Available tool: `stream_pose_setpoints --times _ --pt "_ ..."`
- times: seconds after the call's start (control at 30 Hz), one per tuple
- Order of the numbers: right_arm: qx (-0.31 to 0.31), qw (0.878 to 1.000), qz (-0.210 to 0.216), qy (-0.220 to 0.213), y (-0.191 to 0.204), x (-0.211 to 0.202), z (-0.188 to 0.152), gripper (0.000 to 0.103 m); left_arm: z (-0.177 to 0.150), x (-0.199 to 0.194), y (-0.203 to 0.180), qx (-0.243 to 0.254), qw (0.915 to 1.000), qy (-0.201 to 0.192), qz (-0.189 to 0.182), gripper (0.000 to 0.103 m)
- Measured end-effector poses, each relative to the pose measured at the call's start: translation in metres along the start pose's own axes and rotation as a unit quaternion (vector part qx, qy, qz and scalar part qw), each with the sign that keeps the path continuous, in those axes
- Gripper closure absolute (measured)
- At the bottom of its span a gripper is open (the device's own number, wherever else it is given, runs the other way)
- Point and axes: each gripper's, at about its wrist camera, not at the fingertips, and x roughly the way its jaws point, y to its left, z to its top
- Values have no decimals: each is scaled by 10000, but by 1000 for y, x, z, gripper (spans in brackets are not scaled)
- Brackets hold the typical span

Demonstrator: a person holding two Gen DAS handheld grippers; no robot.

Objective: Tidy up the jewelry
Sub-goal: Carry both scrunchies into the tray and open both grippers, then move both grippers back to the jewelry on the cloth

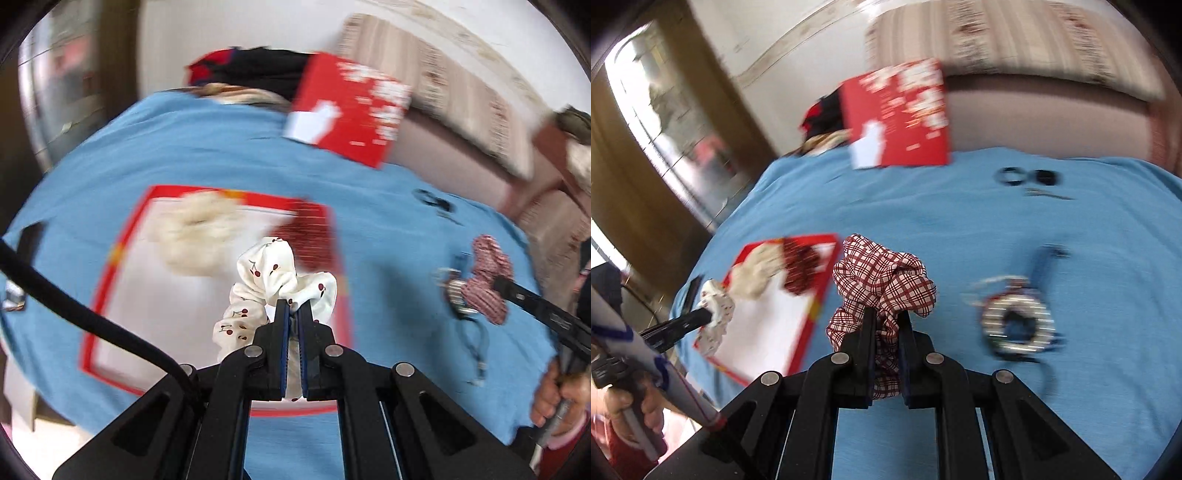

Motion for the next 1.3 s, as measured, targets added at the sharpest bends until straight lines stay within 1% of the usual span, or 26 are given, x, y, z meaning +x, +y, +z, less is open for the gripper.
stream_pose_setpoints --times 0.07,0.13,0.27,0.33,0.43,0.5,0.57,0.6,0.67,0.73,0.8,0.83,0.87,0.93,1.03,1.1,1.17,1.2,1.23,1.27,1.3 --pt "-119 9996 186 157 28 23 1 92 3 9 27 -96 9994 -11 318 99" --pt "-178 9988 346 304 49 45 2 92 6 20 45 -176 9986 41 505 98" --pt "-199 9947 710 723 86 102 6 92 12 48 76 -340 9969 209 673 98" --pt "-178 9924 792 923 99 129 6 92 14 60 88 -413 9961 298 726 98" --pt "-146 9898 833 1149 112 161 4 92 17 74 94 -425 9952 355 801 98" --pt "-129 9886 837 1243 116 176 5 91 20 81 98 -413 9947 373 866 98" --pt "-185 9885 767 1293 119 187 6 86 22 86 98 -409 9944 368 904 96" --pt "-215 9888 724 1289 120 190 6 86 24 87 98 -424 9941 354 930 94" --pt "-283 9888 673 1299 120 190 8 68 26 88 99 -480 9942 308 916 87" --pt "-382 9897 656 1211 120 182 8 60 26 85 101 -588 9945 267 830 73" --pt "-478 9904 648 1120 118 169 8 56 25 78 102 -681 9944 184 789 68" --pt "-538 9908 640 1060 116 159 8 54 25 75 102 -695 9943 162 794 67" --pt "-581 9912 633 1005 112 150 7 53 24 71 100 -709 9941 134 808 66" --pt "-633 9928 534 861 102 132 5 51 21 61 98 -731 9938 55 831 60" --pt "-645 9951 117 736 89 120 3 51 14 43 91 -712 9926 -123 975 58" --pt "-434 9954 164 842 82 121 1 51 8 31 85 -726 9915 -226 1054 58" --pt "-268 9939 285 1028 80 131 -2 52 3 22 80 -762 9913 -299 1033 58" --pt "-243 9934 230 1093 81 137 -5 53 0 16 76 -782 9913 -341 1000 58" --pt "-240 9930 160 1147 83 144 -7 60 -1 13 75 -786 9915 -362 970 58" --pt "-236 9927 134 1179 84 150 -8 73 -4 8 73 -793 9916 -393 940 58" --pt "-211 9921 95 1237 85 157 -9 81 -7 5 70 -798 9917 -419 919 57"
